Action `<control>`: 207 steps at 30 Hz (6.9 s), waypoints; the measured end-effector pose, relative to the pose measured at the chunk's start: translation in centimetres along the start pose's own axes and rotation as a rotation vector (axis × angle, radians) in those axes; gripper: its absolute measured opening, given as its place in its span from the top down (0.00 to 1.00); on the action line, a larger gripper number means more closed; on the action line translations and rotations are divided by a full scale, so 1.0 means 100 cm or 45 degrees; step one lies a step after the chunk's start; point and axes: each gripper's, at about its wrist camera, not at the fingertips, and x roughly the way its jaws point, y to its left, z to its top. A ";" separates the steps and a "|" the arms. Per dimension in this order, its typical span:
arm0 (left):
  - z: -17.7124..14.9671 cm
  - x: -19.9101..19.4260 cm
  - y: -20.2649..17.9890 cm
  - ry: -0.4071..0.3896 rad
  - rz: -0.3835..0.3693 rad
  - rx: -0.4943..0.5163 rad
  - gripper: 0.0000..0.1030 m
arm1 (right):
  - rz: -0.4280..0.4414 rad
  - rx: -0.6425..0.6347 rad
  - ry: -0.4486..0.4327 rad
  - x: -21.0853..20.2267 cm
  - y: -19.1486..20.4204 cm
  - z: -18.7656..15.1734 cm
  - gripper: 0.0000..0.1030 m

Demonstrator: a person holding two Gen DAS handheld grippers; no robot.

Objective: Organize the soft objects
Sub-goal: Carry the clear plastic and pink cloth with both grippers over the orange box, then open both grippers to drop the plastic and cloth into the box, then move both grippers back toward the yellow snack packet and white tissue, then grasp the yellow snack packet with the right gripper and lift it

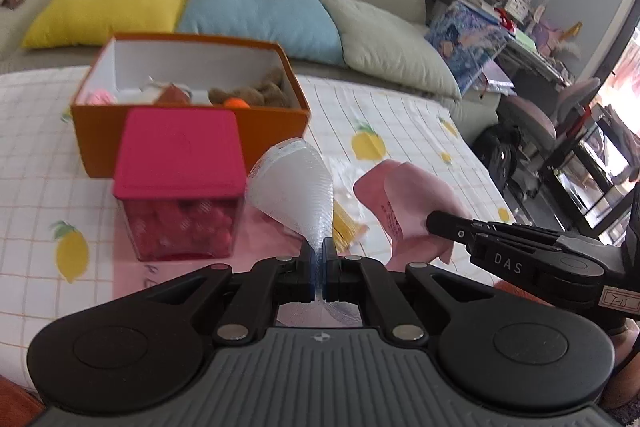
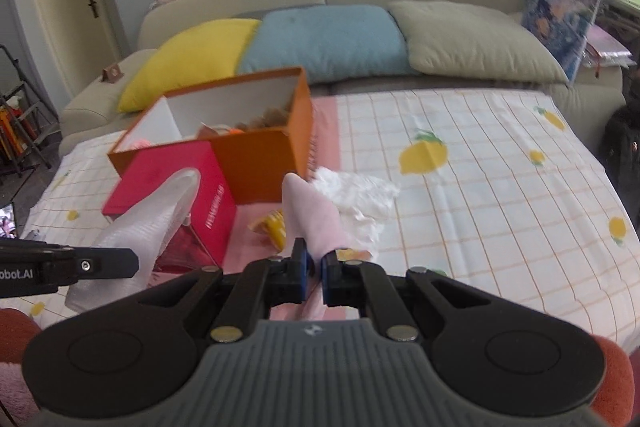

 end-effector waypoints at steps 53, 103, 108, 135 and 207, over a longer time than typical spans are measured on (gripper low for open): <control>0.148 0.144 0.154 0.137 0.422 0.025 0.96 | -0.021 -0.374 0.111 0.252 0.108 0.148 0.60; -0.033 0.037 -0.011 0.245 0.082 0.132 0.27 | -0.155 0.103 0.354 0.032 -0.020 -0.027 0.09; -0.037 0.045 -0.021 0.290 0.055 0.171 0.27 | -0.153 0.115 0.401 0.038 -0.030 -0.034 0.09; -0.026 0.091 -0.040 0.392 0.049 0.198 0.29 | -0.151 0.101 0.370 0.094 -0.064 -0.025 0.15; 0.000 0.258 -0.101 0.406 0.058 1.398 0.08 | -0.082 0.413 0.325 0.133 -0.137 -0.022 0.59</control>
